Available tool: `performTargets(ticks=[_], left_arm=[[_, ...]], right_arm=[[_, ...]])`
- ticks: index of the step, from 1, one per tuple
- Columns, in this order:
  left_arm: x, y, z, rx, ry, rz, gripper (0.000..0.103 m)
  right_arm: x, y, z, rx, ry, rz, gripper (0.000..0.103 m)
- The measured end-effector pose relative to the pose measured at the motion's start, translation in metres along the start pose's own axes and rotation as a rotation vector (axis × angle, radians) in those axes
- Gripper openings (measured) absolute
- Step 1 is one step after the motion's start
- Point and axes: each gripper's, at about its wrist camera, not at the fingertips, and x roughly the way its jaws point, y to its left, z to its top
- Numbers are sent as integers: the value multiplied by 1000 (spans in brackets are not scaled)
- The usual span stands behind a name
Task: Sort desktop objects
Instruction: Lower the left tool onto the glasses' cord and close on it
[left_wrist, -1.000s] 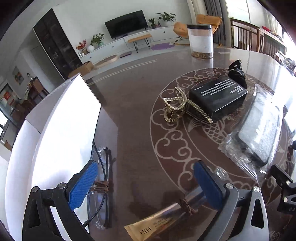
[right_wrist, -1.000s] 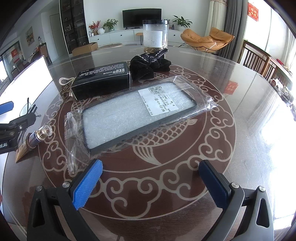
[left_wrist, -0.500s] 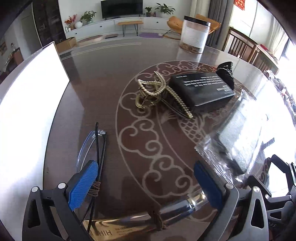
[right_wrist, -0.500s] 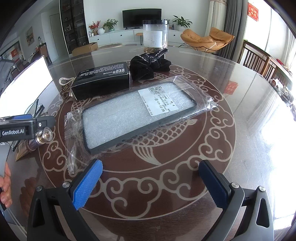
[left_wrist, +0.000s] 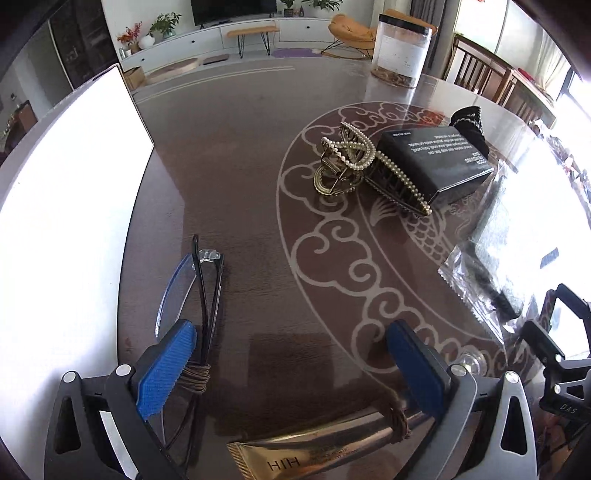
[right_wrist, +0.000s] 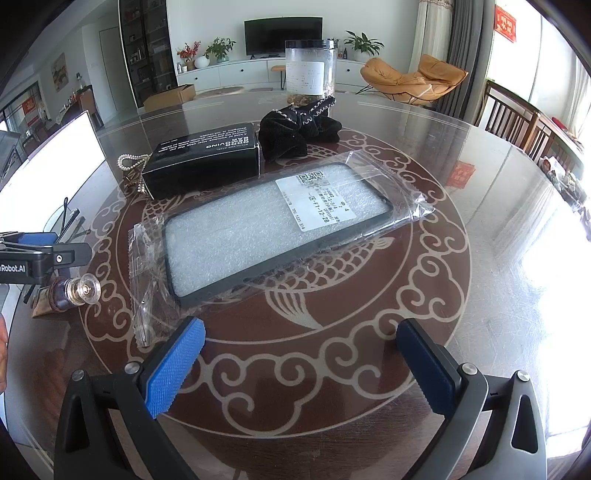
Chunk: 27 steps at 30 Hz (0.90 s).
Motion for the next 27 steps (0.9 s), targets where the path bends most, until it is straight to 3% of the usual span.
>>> performTargets(ticks=[5,8,10,11,15,20,22,25,27], left_arm=[[-6,-6,-7,-9,-23,-8,103],[-19,-28,-22,21,-46,-107,103],[-34,-40,-29,33,-58,-184,96],[-45,-44,-30,39,-82,-187,95],[-75,-28,-12,19,-151,-159,96],[-59,-1,6,-1,-68,-147,96],[-29,1,11,21,-20,-127,96],[-6,-4,-4,48,42,-87,95],[-9,-13,-14,88,15,-69,96]], right_arm=[[0,0,0,0,0,0,103],[0,0,0,0,0,0,103],[0,0,0,0,0,0,103],[0,0,0,0,0,0,103],[0,0,0,0,0,0,103],[0,0,0,0,0,0,103],[0,0,0,0,0,1,103],[0,0,0,0,0,1,103],[0,0,0,0,0,1,103]])
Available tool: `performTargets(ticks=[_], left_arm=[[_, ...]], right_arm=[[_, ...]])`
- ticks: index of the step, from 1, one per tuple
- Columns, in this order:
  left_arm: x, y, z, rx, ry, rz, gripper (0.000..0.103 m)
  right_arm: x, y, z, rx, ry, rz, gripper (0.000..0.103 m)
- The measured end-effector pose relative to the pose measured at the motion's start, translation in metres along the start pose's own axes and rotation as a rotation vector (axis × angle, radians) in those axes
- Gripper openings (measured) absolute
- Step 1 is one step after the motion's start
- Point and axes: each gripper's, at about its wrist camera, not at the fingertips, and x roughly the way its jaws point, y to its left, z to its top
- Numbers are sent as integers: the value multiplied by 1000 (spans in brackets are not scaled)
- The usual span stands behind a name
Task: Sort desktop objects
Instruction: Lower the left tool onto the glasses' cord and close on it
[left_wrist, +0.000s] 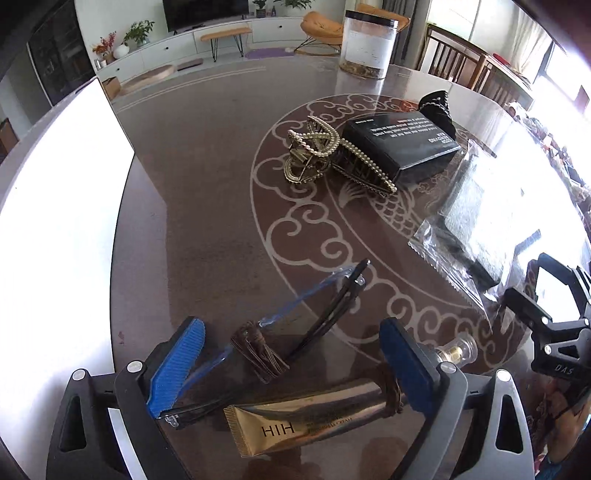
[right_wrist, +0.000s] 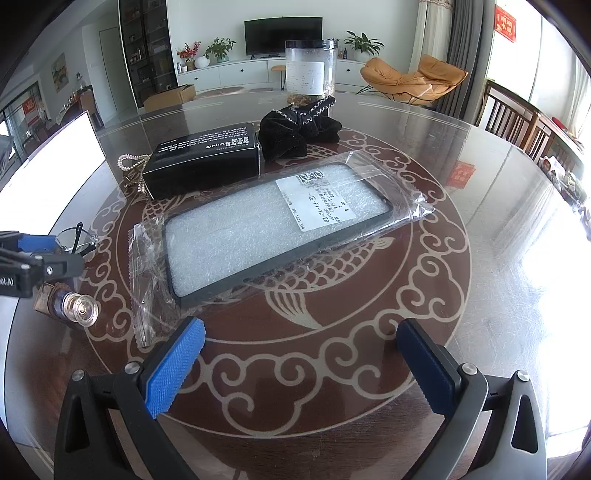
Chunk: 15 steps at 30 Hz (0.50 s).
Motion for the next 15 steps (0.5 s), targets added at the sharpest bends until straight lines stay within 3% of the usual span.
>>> performTargets(ticks=[4,10,12,15], left_arm=[[-7,-22,-13,49,-13,-56,97],[-16,-30,-21,20,-57,-31,66],[-17,-24,-21,-19,-59,-42,47],[-17,-12,-20,-60,-61,-60,40]], right_arm=[[0,0,0,0,0,0,103],[0,0,0,0,0,0,103],[0,0,0,0,0,0,103],[0,0,0,0,0,0,103]])
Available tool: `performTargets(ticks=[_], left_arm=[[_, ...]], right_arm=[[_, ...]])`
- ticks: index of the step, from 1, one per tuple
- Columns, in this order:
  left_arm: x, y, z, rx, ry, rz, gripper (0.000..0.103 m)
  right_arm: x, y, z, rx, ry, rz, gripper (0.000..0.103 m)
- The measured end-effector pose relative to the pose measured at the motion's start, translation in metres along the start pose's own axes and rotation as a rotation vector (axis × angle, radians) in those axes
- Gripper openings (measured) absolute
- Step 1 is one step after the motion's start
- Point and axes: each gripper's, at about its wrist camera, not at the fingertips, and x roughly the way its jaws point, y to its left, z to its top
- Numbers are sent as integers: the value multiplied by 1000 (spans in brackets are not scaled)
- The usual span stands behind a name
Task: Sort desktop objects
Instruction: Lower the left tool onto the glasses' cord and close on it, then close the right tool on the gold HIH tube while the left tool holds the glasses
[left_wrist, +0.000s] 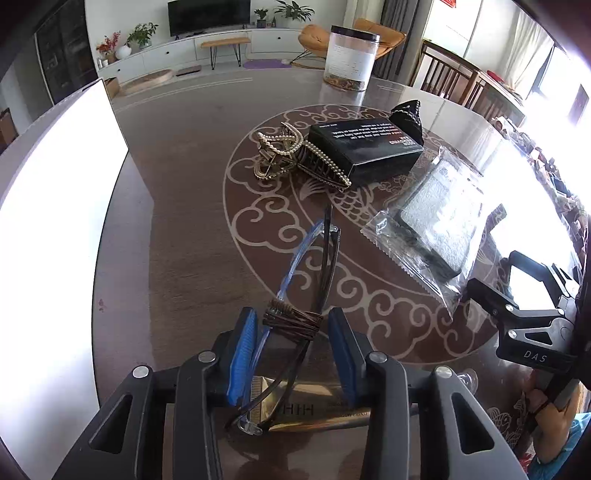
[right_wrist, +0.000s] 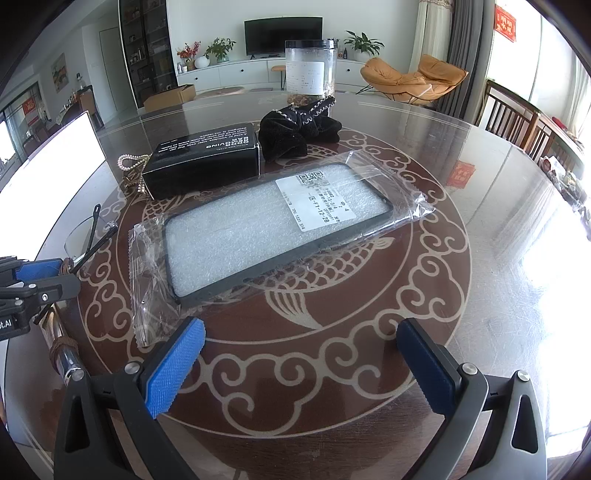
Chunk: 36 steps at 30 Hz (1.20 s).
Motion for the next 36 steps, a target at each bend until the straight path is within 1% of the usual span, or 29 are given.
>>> performTargets(ticks=[2,5,7,8,9,10,11,13,14,15,16,18,20,22,23,24,25,26,27,28,30,31,32,33,34,36], left_arm=[[3,2,5,-4,1,-5,40],[9,-6,13,27,5,-8,41],[10,-12,18,71,25,-19,47],[11,-15,18,96,36,-30,53],[11,-18,18,125,41,-34,55],[12,-20,17,160,41,-25,55],[12,-23,15,195,38,-13,55],[12,-29,12,246,28,11,54],[12,-29,12,243,24,7,47],[11,-28,14,230,17,11,34],[12,-26,15,212,13,25,32],[12,-19,18,164,1,44,31],[11,-9,19,112,-2,55,30],[9,1,17,73,2,59,30],[7,5,16,63,4,62,30],[6,7,14,58,4,68,30],[5,9,12,56,5,74,30],[4,11,9,55,4,77,30],[2,12,6,54,3,81,30],[0,12,2,52,0,85,30],[-5,12,-7,32,-14,77,30],[-8,11,-14,8,-26,62,31],[-11,9,-22,-8,-37,67,30],[-14,4,-30,-14,-51,81,30],[-17,-2,-39,-15,-67,93,30],[-22,-19,-54,-10,-98,113,31]], right_arm=[[0,0,0,0,0,0,103],[0,0,0,0,0,1,103],[0,0,1,-20,10,14,103],[2,1,4,-61,27,46,103],[1,2,4,-110,35,92,103],[-4,2,2,-143,24,147,103],[-12,1,0,-169,0,214,103],[-33,6,-6,-239,-36,395,103],[-43,13,-8,-292,-39,469,103],[-53,23,-9,-356,-42,522,103],[-62,36,-10,-430,-50,547,102],[-71,64,-9,-568,-63,564,100],[-65,92,-9,-649,-7,598,94],[-50,117,-9,-711,50,593,81],[-41,129,-10,-734,75,583,78],[-33,137,-11,-748,94,570,72],[-26,146,-12,-756,120,559,64],[-25,150,-12,-758,106,545,60],[-25,152,-10,-745,113,548,50],[-24,151,-9,-717,127,547,35],[-27,139,-9,-676,139,524,31],[-30,129,-13,-656,132,500,32],[-34,117,-17,-624,124,460,33],[-37,100,-22,-570,113,388,30],[-41,78,-27,-489,102,340,30],[-50,34,-41,-333,82,272,30]])
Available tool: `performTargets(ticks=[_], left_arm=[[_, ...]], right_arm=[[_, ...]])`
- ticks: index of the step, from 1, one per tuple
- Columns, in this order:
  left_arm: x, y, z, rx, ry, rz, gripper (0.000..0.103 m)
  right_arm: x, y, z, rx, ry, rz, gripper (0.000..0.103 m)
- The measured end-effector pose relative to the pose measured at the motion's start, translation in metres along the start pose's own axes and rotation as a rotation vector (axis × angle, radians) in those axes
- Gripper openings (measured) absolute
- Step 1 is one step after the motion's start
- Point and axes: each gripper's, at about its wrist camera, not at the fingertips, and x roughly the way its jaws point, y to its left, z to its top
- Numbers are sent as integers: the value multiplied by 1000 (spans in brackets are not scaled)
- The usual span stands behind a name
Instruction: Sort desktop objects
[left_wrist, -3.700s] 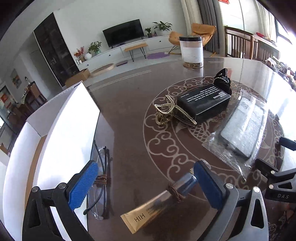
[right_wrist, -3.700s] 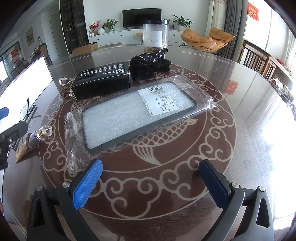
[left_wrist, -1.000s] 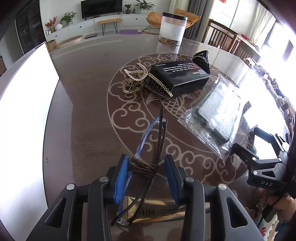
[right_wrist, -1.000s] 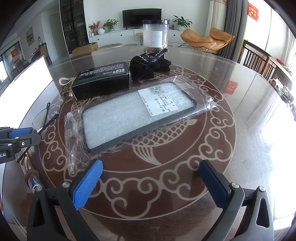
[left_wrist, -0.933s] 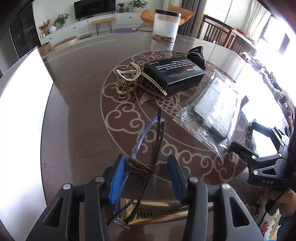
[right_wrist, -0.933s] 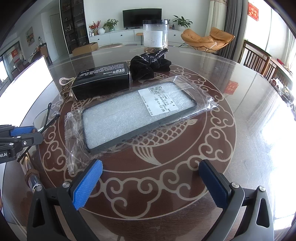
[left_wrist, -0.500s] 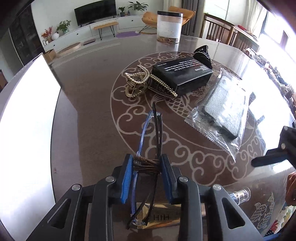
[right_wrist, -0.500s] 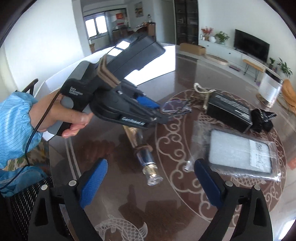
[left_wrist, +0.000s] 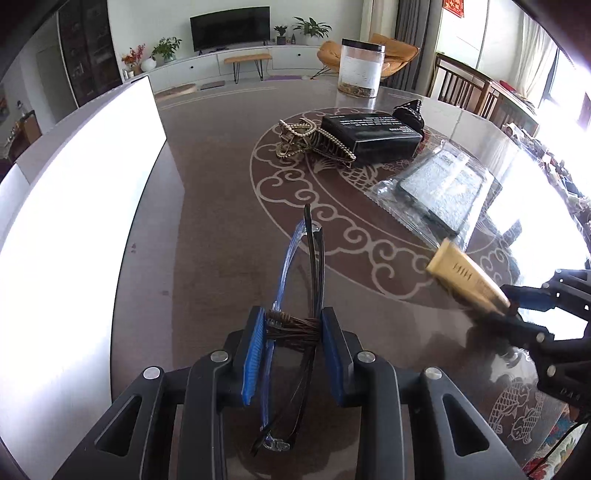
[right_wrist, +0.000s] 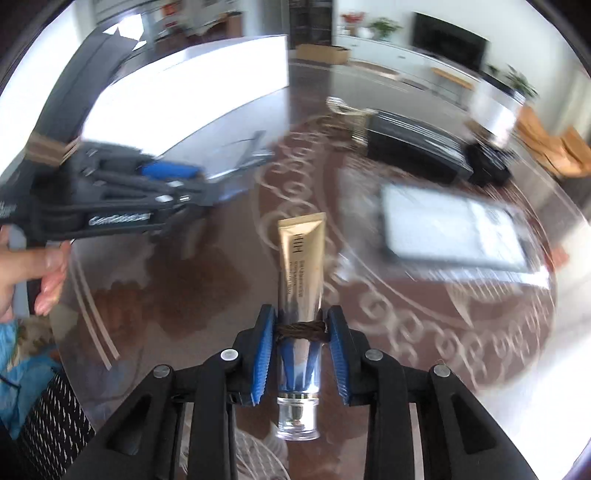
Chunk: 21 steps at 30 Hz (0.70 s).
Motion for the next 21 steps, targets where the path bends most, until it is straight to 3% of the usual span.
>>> performTargets(ticks=[1,2,4,5,6,7,9,21], left_arm=[[-3,-8,-6,0,-17,9,32],[-4,-14,-11,-1,-33,23,41],[-4,-23,-16,-5,-41,17,72],[0,-27,-17,3,-28,24,97],[0,-29,-16,14,-24,41,101],[1,-30,-16,21,-23,39,101],[4,-24,-16,3,-9,2,103],[3,-26,-17,6,-13,9,103]], right_arm=[[-8,-11,-13,43,-19,-35,30],[-16,-19,-24,64,-40,-62,30],[-25,-32,-41,101,-81,-84,33],[-24,-40,-45,119,-75,-72,39],[-27,-44,-47,119,-95,-64,58],[-26,-47,-50,117,-96,-85,86],[-23,-50,-54,126,-93,-105,98],[-11,-53,-49,131,-76,-132,103]])
